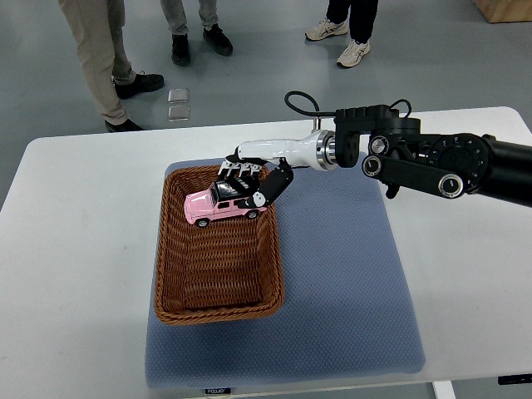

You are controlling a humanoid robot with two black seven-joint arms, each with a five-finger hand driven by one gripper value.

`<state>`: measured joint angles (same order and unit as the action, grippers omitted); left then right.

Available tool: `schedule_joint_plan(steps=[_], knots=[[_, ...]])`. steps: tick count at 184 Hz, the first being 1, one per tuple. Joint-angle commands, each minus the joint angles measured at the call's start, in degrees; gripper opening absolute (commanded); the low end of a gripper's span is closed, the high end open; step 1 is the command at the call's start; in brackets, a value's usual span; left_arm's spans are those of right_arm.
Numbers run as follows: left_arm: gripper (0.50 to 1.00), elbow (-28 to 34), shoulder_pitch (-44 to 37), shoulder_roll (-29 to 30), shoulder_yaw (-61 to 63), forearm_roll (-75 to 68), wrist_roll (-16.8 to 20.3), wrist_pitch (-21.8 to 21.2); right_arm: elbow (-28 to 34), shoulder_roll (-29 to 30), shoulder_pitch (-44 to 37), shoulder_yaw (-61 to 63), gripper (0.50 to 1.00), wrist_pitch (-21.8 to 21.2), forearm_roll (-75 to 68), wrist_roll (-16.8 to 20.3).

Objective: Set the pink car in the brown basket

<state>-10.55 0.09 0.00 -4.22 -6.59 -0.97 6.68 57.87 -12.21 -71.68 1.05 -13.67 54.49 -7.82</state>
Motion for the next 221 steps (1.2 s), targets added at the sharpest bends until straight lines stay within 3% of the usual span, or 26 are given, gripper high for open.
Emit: schedule_joint_plan(steps=[1, 79, 81, 86, 96, 110, 162, 200, 221], knots=[[1.0, 0.0, 0.0, 0.0, 0.0, 0.0, 0.0, 0.0, -1.71, 2.54, 0.57, -0.09, 0.5, 0.66, 0.09, 0.0], [1.0, 0.18, 0.0, 0.0, 0.0, 0.0, 0.0, 0.0, -6.46, 8.26, 5.14, -0.79, 0.5, 3.12, 0.61, 0.0], [1.0, 0.18, 0.0, 0.0, 0.0, 0.0, 0.0, 0.0, -6.54, 8.26, 5.23, -0.79, 0.504, 3.12, 0.61, 0.0], [1.0, 0.27, 0.0, 0.0, 0.0, 0.0, 0.0, 0.0, -6.72, 8.26, 5.23, -0.79, 0.617, 3.12, 0.61, -0.09], [1.0, 0.27, 0.0, 0.0, 0.0, 0.0, 0.0, 0.0, -6.81, 8.26, 5.23, -0.79, 0.752, 3.03, 0.61, -0.09], [1.0, 0.35, 0.0, 0.0, 0.0, 0.0, 0.0, 0.0, -6.72, 8.08, 5.23, -0.79, 0.825, 2.77, 0.35, -0.09], [1.0, 0.53, 0.0, 0.0, -0.09, 0.0, 0.0, 0.0, -6.72, 5.18, 4.18, 1.5, 0.883, 2.59, -0.88, 0.08], [1.0, 0.53, 0.0, 0.0, -0.09, 0.0, 0.0, 0.0, -6.63, -0.18, 4.18, 15.03, 0.913, 2.42, -12.48, 0.44], [1.0, 0.62, 0.0, 0.0, -0.09, 0.0, 0.0, 0.0, -6.72, -2.9, 9.27, 22.32, 0.913, 3.12, -21.97, 0.44]])
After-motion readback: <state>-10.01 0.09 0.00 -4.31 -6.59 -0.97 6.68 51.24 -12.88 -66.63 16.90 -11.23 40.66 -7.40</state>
